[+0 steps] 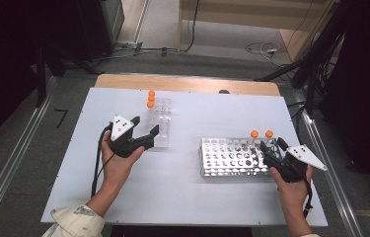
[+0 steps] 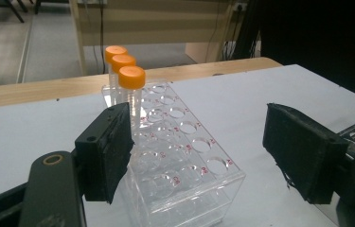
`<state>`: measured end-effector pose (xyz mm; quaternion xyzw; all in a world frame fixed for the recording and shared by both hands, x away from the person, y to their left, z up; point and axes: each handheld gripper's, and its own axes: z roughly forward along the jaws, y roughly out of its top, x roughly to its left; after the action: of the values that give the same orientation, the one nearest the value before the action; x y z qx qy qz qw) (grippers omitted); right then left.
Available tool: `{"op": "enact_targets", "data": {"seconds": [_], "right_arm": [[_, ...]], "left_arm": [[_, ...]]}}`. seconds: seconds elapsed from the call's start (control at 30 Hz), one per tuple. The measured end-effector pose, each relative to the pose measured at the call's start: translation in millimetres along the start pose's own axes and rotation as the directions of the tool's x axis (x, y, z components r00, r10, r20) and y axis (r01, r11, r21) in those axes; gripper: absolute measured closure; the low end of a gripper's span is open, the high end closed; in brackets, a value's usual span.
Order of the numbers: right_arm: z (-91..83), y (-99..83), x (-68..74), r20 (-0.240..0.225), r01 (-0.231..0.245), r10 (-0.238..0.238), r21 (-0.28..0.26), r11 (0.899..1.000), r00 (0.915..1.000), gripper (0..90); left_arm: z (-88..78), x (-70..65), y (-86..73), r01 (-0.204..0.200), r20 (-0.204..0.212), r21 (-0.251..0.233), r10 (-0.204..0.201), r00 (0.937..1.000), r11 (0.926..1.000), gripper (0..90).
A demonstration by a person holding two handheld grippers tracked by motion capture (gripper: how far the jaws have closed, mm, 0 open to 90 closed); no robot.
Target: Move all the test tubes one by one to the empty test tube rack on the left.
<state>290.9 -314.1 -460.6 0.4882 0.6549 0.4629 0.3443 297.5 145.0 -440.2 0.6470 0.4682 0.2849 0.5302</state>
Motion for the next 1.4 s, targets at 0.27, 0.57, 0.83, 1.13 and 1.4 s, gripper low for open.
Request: {"op": "enact_targets", "data": {"seconds": [0.27,0.57,0.83,1.13,1.4], "right_arm": [[11.2,-2.7,-3.6,-0.003,0.016,-0.016,0.023,1.000,0.9999,41.3],[18.7,-2.6,-6.9,-0.010,0.016,-0.015,0.040,0.999,0.9998,51.2],[21.0,-1.3,-4.0,-0.008,0.058,-0.057,0.054,0.997,0.9983,61.9],[20.9,-0.4,-4.1,-0.004,0.074,-0.074,0.056,0.996,0.9972,71.2],[16.0,6.1,-5.4,-0.004,0.063,-0.063,0.022,0.998,0.9980,71.8]], "left_arm": [[1.1,-0.2,-1.6,0.002,0.001,0.006,-0.002,1.0000,1.0000,26.0],[1.7,-1.0,-2.2,0.002,0.006,0.006,-0.002,1.0000,1.0000,26.1],[1.8,-2.4,-2.6,0.000,0.008,0.007,0.000,1.0000,1.0000,26.3],[1.7,-2.6,-2.7,-0.001,0.012,0.009,0.001,0.9999,1.0000,26.3],[1.5,-3.1,-2.7,-0.002,0.013,0.009,0.002,0.9999,1.0000,26.3]]}}
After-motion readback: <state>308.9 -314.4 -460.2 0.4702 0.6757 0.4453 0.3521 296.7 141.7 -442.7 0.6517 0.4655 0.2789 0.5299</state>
